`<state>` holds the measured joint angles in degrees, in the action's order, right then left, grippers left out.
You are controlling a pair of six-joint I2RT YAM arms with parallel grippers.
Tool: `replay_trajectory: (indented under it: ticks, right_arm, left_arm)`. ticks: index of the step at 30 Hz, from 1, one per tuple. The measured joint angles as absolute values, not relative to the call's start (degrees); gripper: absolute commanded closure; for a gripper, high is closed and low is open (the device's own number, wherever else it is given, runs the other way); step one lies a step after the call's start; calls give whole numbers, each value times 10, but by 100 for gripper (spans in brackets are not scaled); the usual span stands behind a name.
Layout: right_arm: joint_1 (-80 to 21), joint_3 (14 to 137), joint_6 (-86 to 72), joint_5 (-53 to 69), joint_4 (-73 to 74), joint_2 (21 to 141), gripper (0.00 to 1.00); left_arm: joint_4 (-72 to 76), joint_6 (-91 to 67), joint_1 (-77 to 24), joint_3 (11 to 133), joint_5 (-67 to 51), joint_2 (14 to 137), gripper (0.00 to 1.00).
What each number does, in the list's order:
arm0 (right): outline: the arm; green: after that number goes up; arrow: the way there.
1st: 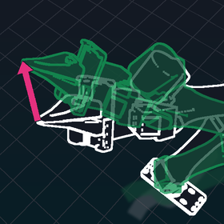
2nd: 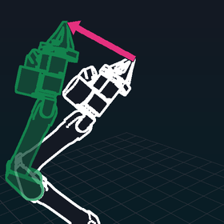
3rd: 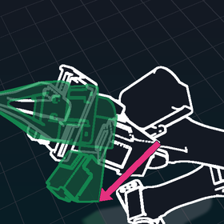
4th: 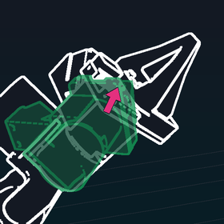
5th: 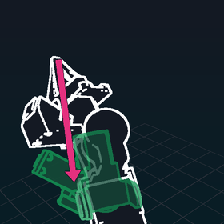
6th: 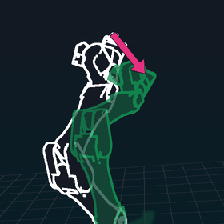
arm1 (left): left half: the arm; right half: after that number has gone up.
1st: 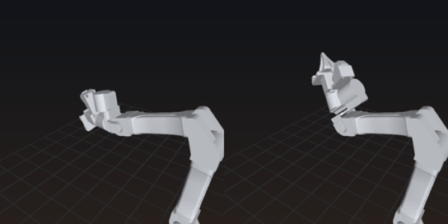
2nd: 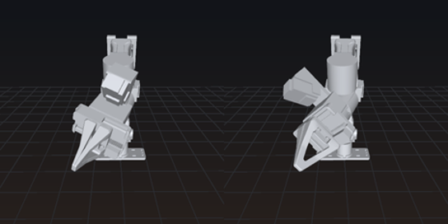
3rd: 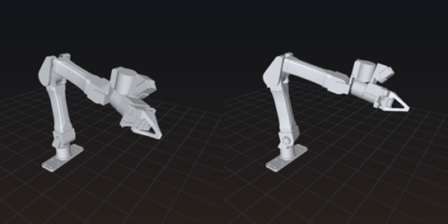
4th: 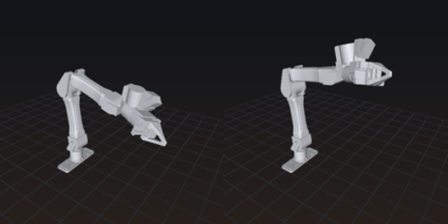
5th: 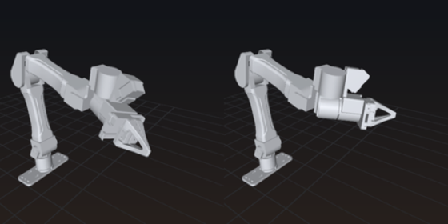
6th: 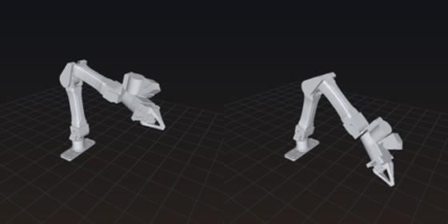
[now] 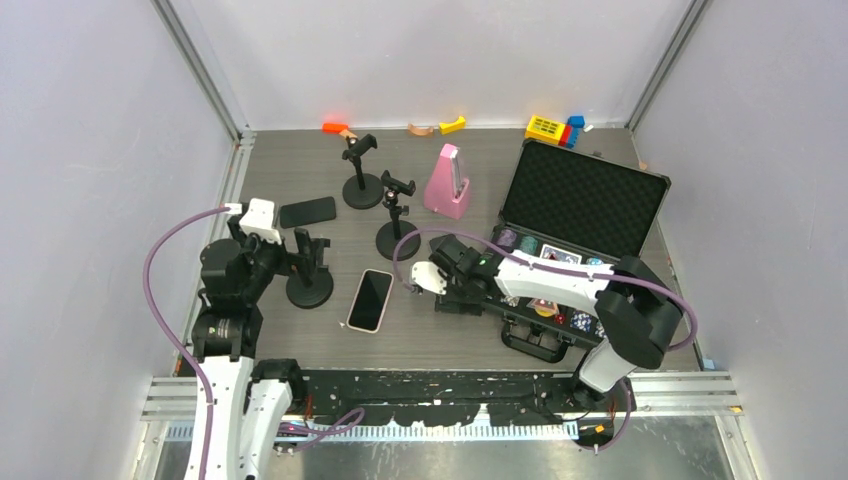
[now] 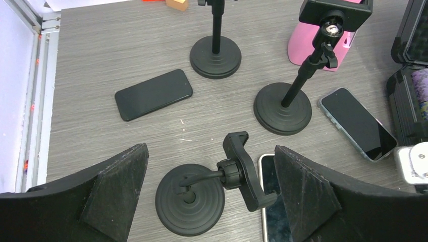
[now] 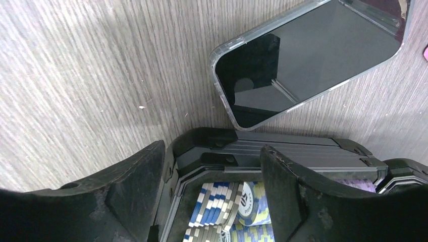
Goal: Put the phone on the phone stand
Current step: Move the distractor to the center of the board.
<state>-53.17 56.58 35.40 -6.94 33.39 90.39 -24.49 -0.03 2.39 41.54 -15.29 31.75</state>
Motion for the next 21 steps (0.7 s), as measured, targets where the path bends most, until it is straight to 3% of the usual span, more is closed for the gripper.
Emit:
replay_trajectory:
  ticks: [7,16,21]
  right_arm:
    - [-542,566,391,-94,331,926,45]
    - [-488,510,448,-39,284,869,52]
    - [-420,472,488,-67,290,826,54]
  left_arm:
    - [-245,0,24,415,-162,316,2]
    - [-245,-1,24,415,-172,316,2]
    - [-245,-1,24,415,-176,316,2]
